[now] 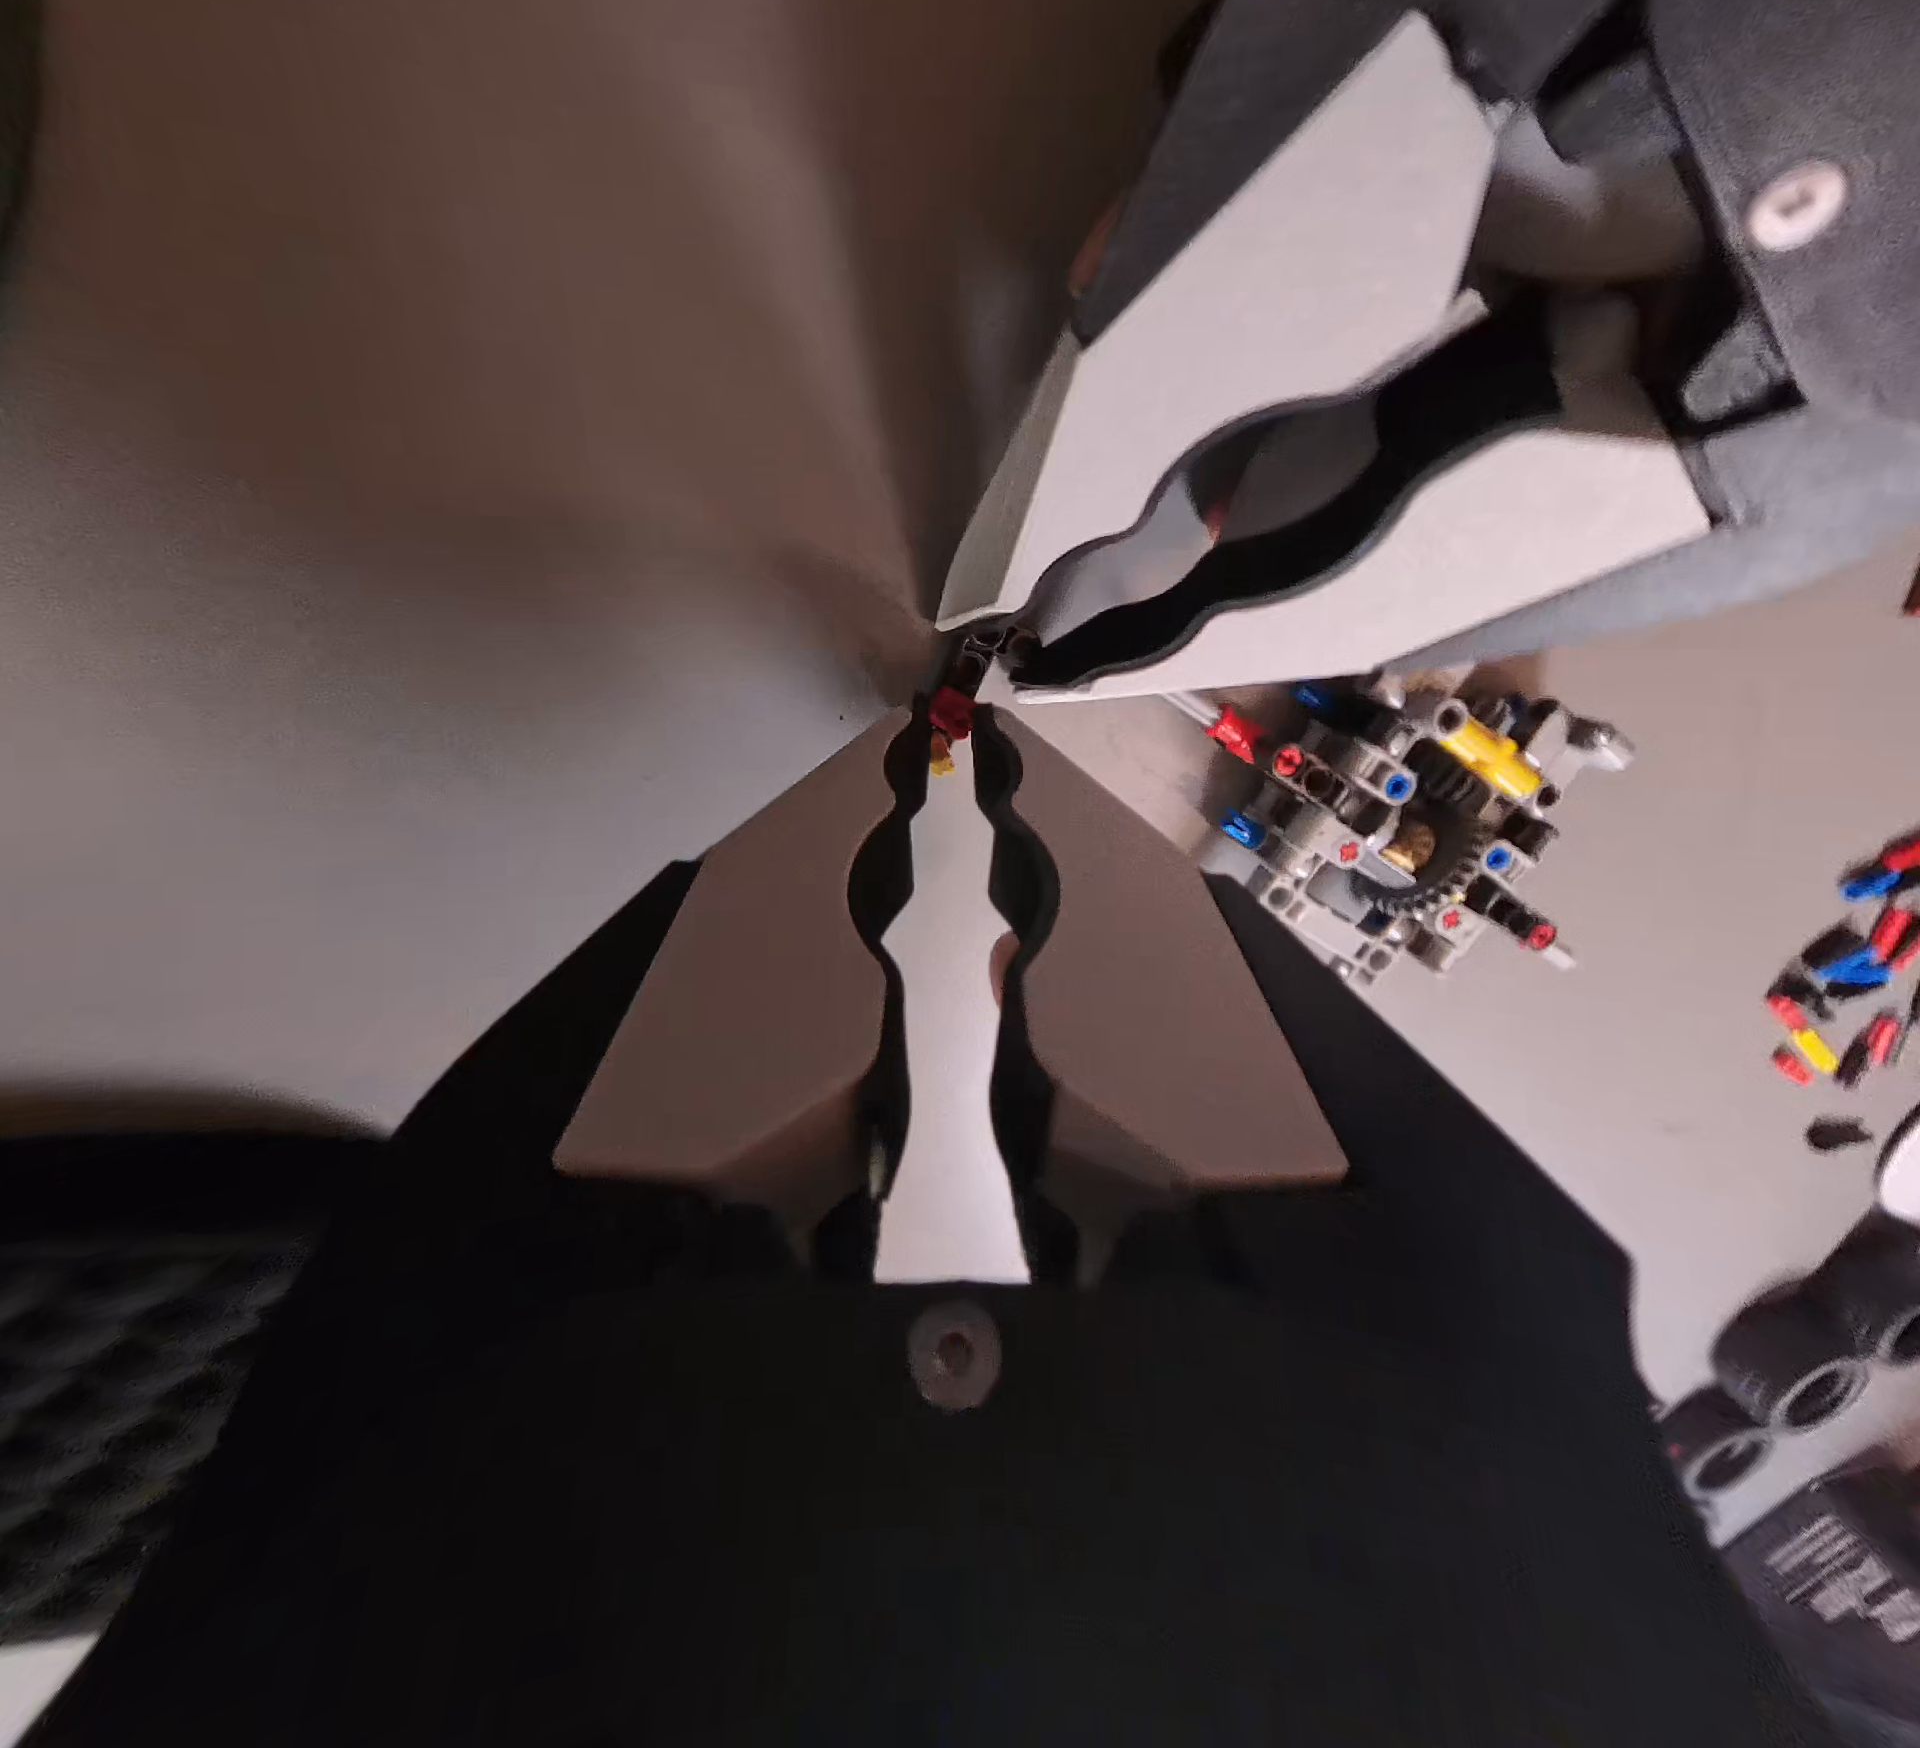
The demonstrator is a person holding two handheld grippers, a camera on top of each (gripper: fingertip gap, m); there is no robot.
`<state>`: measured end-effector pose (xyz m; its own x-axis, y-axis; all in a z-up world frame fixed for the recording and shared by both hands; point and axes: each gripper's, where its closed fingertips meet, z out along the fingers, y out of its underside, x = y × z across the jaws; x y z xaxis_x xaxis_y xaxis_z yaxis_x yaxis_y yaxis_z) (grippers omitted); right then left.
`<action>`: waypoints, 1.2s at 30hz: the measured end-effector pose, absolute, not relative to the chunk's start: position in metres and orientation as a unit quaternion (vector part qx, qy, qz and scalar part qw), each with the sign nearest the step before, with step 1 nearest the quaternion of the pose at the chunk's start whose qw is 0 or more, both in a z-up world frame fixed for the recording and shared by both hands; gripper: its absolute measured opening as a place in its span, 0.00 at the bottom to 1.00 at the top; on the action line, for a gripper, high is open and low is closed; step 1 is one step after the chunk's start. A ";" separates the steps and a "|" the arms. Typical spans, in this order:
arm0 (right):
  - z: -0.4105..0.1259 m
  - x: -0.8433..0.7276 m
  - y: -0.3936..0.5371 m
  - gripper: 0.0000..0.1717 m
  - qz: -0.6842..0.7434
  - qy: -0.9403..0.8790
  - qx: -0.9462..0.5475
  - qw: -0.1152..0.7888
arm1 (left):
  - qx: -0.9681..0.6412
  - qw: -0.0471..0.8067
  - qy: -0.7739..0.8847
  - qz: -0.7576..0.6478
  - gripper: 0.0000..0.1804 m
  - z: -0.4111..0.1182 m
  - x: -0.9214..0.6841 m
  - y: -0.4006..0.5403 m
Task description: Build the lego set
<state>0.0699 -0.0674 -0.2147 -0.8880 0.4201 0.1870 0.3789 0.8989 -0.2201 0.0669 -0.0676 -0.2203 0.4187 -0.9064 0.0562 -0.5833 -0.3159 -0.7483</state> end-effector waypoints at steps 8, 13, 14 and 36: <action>-0.215 0.069 -0.066 0.04 0.077 -0.972 -0.208 0.079 | -0.772 0.334 0.483 -0.244 0.08 -0.221 0.067 -0.068; -0.215 0.070 -0.066 0.10 0.083 -0.961 -0.246 0.098 | -0.778 0.343 0.474 -0.228 0.08 -0.221 0.066 -0.067; -0.215 0.071 -0.066 0.11 0.085 -0.959 -0.253 0.099 | -0.780 0.344 0.473 -0.225 0.08 -0.221 0.066 -0.068; -0.216 0.065 -0.063 0.04 0.137 -0.897 -0.404 0.115 | -0.801 0.349 0.439 -0.210 0.08 -0.221 0.065 -0.066</action>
<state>0.0648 -0.0635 -0.2165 -0.6478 0.7558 0.0957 0.6926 0.6366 -0.3392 0.0652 -0.0660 -0.2205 0.5259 -0.8500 0.0304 -0.5568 -0.3710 -0.7432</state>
